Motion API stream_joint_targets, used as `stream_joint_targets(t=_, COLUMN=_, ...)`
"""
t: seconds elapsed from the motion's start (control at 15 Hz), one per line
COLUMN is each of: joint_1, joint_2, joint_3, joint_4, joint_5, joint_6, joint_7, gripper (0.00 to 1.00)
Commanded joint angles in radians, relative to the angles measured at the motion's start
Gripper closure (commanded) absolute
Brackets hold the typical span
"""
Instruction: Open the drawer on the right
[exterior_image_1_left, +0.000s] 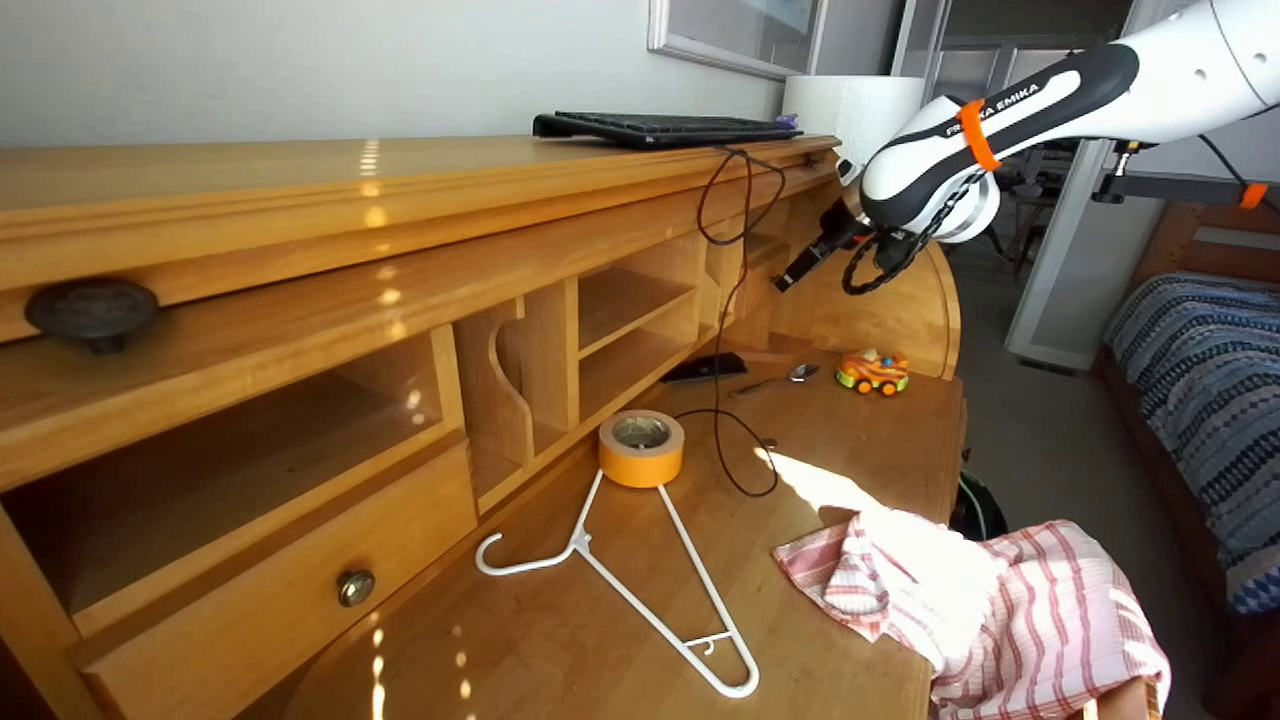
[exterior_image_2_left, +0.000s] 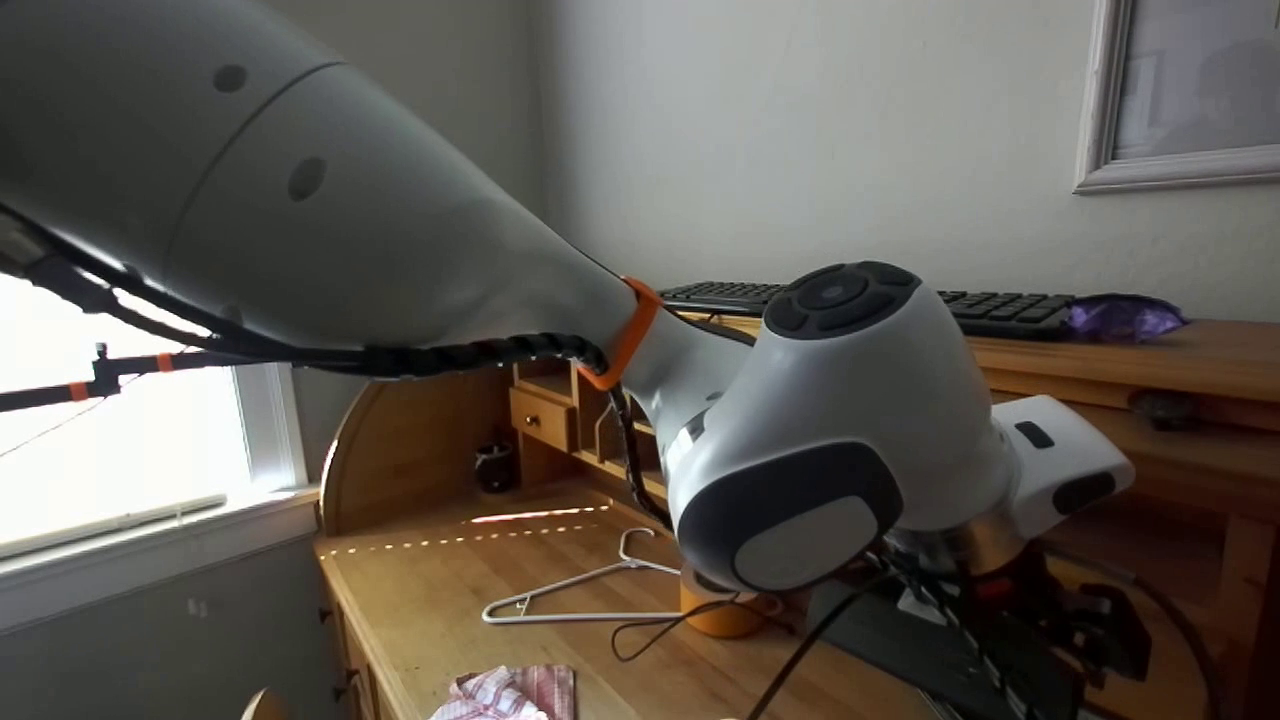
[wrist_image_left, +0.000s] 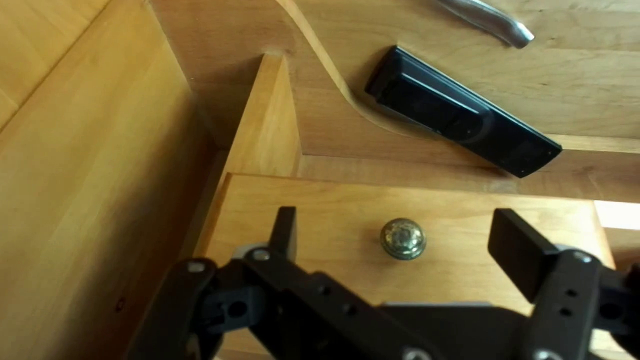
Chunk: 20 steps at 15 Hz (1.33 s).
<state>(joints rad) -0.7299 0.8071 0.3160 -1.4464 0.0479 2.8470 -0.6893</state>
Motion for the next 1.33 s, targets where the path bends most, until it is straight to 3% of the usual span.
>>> stream_joint_targets(t=0.0, joint_1=-0.018, joint_2=0.056, joint_3=0.047, joint_4=0.077, joint_5=0.048, joint_6=-0.055, joint_7=-0.07, gripper=0.3)
stream_joint_targets(t=0.4, joint_1=-0.003, joint_2=0.08, joint_3=0.044, joint_4=0.127, joint_5=0.089, joint_6=-0.062, joint_7=-0.053, gripper=0.76)
stream_joint_targets(t=0.53, joint_1=-0.002, joint_2=0.081, joint_3=0.042, joint_4=0.129, joint_5=0.099, joint_6=-0.069, joint_7=-0.055, gripper=0.83)
stream_joint_targets(t=0.6, joint_1=-0.001, joint_2=0.082, joint_3=0.039, joint_4=0.132, joint_5=0.101, joint_6=-0.068, joint_7=-0.054, gripper=0.92)
stream_joint_targets(t=0.93, joint_1=0.004, joint_2=0.051, joint_3=0.017, joint_4=0.087, joint_5=0.093, joint_6=-0.062, joint_7=-0.049, gripper=0.94)
stream_joint_targets(t=1.27, joint_1=-0.058, joint_2=0.007, joint_3=0.071, joint_4=-0.005, joint_5=0.085, joint_6=-0.045, joint_7=-0.073, gripper=0.94)
